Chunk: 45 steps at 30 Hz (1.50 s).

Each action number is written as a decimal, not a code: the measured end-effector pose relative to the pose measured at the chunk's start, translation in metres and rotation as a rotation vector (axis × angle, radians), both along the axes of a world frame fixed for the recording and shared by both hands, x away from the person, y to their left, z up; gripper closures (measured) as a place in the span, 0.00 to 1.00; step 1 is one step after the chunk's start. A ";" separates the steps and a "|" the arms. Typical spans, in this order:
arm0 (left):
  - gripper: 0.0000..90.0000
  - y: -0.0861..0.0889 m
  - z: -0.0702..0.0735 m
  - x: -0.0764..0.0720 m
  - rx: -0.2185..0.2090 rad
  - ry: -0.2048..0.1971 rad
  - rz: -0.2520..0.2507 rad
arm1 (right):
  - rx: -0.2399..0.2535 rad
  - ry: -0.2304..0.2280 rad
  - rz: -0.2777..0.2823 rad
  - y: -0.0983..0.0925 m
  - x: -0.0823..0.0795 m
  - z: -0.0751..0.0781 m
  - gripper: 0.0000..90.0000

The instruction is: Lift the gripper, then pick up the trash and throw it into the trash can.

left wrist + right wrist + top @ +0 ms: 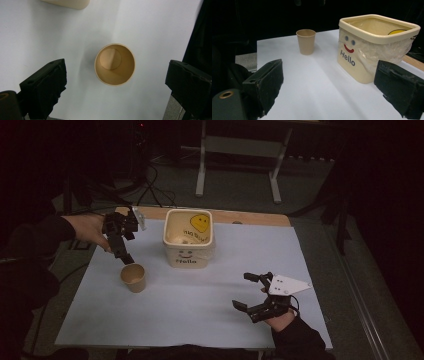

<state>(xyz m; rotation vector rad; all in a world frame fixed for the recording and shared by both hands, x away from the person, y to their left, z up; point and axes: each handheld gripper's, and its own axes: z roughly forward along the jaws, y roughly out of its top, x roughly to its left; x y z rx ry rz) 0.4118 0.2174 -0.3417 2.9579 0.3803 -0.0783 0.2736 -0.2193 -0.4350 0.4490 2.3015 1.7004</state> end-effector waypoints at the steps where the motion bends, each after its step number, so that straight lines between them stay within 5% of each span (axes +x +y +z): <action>1: 0.05 0.000 0.000 0.000 -0.001 0.003 -0.003 | -0.001 0.000 -0.001 0.000 0.000 0.000 0.10; 23: 0.05 -0.005 -0.002 -0.012 -0.006 0.005 -0.024 | -0.010 -0.002 0.005 0.002 0.000 0.000 0.10; 41: 0.01 0.005 -0.039 -0.017 -0.023 0.038 0.028 | -0.026 0.005 0.009 0.003 -0.001 -0.001 0.10; 45: 0.01 0.009 -0.054 -0.017 0.003 0.051 0.045 | -0.028 0.007 0.007 0.004 -0.001 -0.001 0.10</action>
